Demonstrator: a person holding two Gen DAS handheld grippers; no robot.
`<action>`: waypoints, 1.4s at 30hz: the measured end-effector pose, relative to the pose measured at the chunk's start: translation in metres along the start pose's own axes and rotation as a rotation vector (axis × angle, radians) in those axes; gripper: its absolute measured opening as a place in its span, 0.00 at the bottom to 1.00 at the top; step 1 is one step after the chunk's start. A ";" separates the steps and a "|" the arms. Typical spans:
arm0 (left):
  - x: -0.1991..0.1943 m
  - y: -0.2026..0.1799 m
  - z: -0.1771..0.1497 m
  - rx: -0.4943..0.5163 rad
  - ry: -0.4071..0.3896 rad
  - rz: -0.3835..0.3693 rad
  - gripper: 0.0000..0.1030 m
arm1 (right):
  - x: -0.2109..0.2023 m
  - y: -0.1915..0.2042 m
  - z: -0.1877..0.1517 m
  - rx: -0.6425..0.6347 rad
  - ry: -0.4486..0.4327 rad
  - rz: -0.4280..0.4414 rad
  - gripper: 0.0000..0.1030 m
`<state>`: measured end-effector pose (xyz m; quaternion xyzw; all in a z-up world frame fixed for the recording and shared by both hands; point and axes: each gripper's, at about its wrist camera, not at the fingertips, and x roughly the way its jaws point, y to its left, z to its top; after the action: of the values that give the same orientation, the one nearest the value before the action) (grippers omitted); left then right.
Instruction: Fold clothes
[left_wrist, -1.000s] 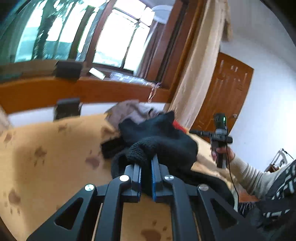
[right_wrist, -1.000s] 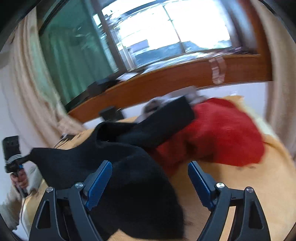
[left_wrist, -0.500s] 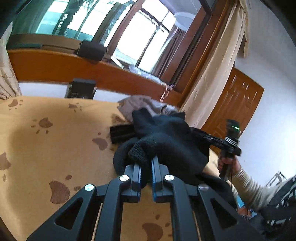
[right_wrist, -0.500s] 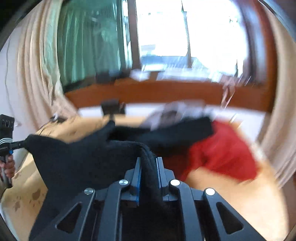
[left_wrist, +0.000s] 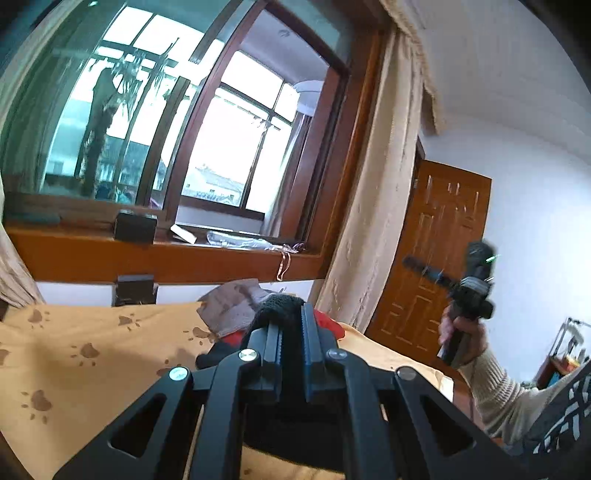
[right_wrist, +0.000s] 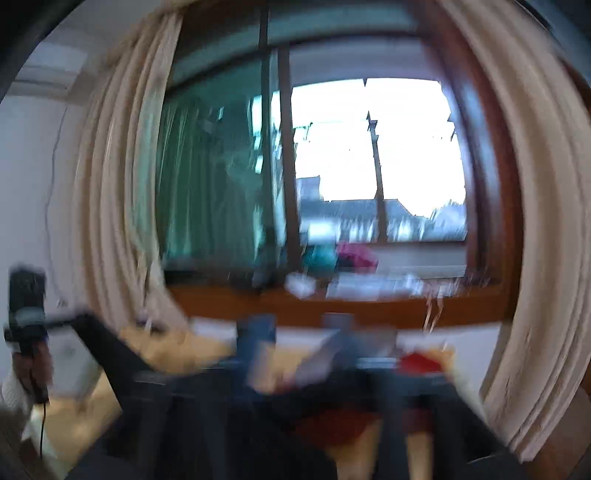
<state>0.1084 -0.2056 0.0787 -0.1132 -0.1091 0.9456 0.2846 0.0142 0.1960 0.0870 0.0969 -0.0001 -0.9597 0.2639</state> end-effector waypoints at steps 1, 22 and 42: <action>-0.010 -0.002 -0.003 0.001 -0.001 0.009 0.10 | 0.007 -0.002 -0.015 0.009 0.038 0.025 0.99; -0.056 0.036 -0.068 -0.109 0.031 0.384 0.10 | 0.138 0.029 -0.152 0.108 0.510 0.248 0.09; -0.096 0.040 -0.072 -0.124 -0.048 0.536 0.10 | 0.112 0.004 -0.134 0.186 0.451 0.320 0.18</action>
<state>0.1857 -0.2818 0.0137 -0.1328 -0.1396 0.9812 0.0141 -0.0533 0.1421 -0.0651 0.3301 -0.0448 -0.8561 0.3952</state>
